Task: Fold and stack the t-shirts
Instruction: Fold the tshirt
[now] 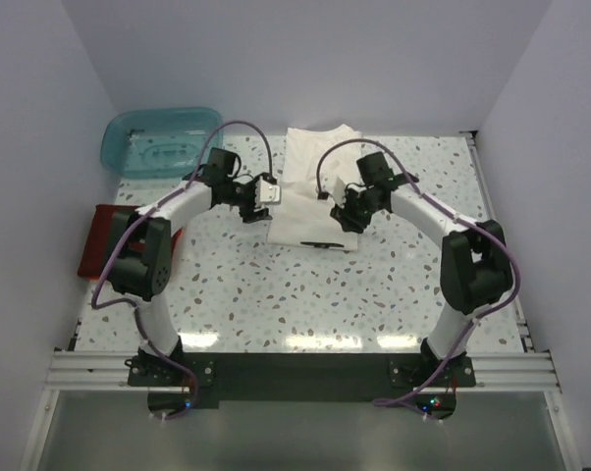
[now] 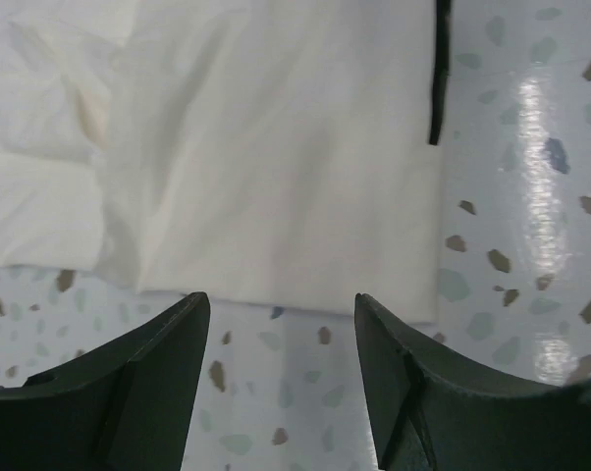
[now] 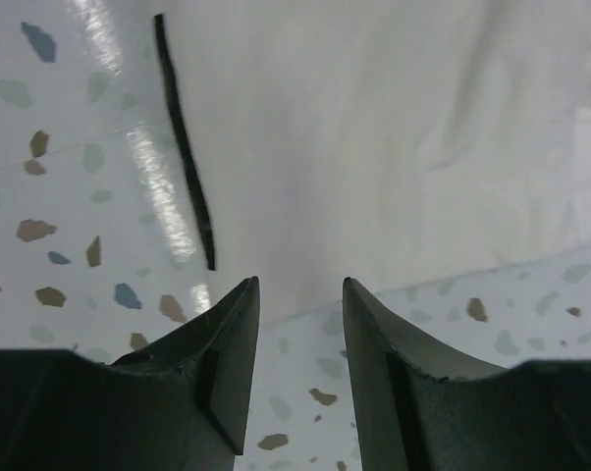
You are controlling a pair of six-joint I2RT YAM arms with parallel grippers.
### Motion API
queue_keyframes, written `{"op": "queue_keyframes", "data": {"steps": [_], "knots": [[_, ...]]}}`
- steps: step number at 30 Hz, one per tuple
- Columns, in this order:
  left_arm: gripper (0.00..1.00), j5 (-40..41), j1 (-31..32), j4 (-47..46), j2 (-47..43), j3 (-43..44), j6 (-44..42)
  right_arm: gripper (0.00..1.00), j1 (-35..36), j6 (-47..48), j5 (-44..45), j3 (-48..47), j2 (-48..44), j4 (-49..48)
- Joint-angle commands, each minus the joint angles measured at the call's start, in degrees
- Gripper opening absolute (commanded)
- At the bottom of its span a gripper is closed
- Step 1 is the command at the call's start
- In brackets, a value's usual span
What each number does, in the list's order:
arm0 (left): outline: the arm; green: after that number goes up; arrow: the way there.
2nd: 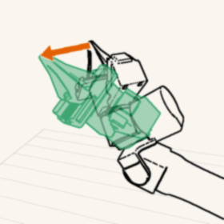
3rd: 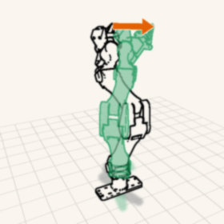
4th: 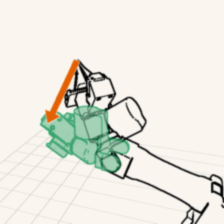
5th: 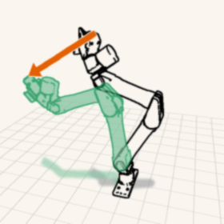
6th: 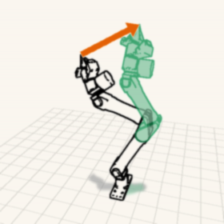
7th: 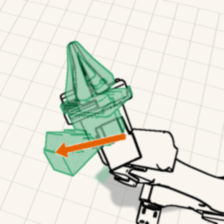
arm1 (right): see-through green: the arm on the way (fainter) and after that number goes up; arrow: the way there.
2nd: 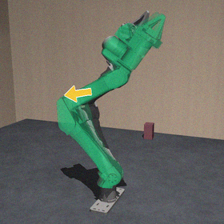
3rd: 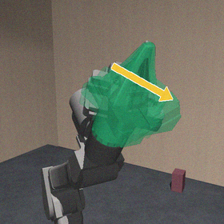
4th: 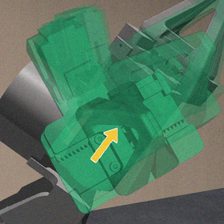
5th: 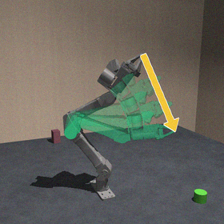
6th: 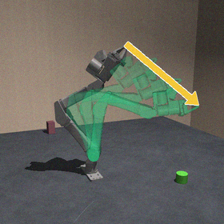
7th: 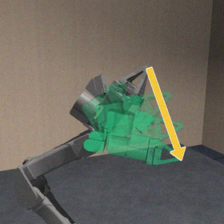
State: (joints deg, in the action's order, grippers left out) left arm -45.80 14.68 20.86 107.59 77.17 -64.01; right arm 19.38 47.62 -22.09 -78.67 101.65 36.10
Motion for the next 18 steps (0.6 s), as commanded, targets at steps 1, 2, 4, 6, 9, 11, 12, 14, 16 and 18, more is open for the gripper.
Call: {"op": "queue_keyframes", "data": {"steps": [1, 2, 4, 6, 9, 11, 12, 14, 16, 18], "knots": [[0.65, -2.54, 2.11, 5.86, -2.2, -6.13, -5.07, 0.43, 2.5, 2.92, -2.44, 5.63, -0.31, 1.97], [0.65, -1.93, 2.98, 5.51, -2.38, -6.93, -6.38, 0.43, 3.12, 3.18, -2.09, 6.51, -0.05, 1.09], [0.63, -0.96, 3.78, 4.89, -1.95, -8.25, -7.79, 0.43, 3.21, 3.36, -1.65, 7.92, 0.31, -0.85], [0.63, -0.25, 4.31, 4.02, -1.42, -8.61, -8.24, 0.43, 3.21, 4.15, -1.38, 8.27, 1.18, -0.94], [0.61, 0.19, 4.4, 3.92, -0.28, -8.79, -9.03, 0.43, 3.3, 5.47, -0.68, 9.67, 1.71, -1.38], [0.6, 0.71, 4.66, 4.19, 0.42, -9.31, -11.04, 0.43, 3.74, 6.26, 0.11, 10.64, 1.98, -2.08], [0.59, 1.06, 4.83, 4.27, 0.51, -9.49, -11.75, 0.43, 4.0, 6.35, 0.55, 11.6, 2.59, -2.78], [0.57, 1.5, 5.01, 4.54, 1.04, -10.1, -13.85, 0.43, 3.91, 6.7, 1.08, 12.14, 3.2, -3.4], [0.52, 1.68, 5.01, 5.59, 1.48, -10.19, -14.82, 0.43, 4.0, 6.79, 1.78, 12.4, 3.99, -4.19], [0.49, 1.94, 5.01, 6.55, 1.83, -10.28, -16.23, 0.43, 4.26, 7.14, 2.74, 12.4, 4.35, -4.46]]}}
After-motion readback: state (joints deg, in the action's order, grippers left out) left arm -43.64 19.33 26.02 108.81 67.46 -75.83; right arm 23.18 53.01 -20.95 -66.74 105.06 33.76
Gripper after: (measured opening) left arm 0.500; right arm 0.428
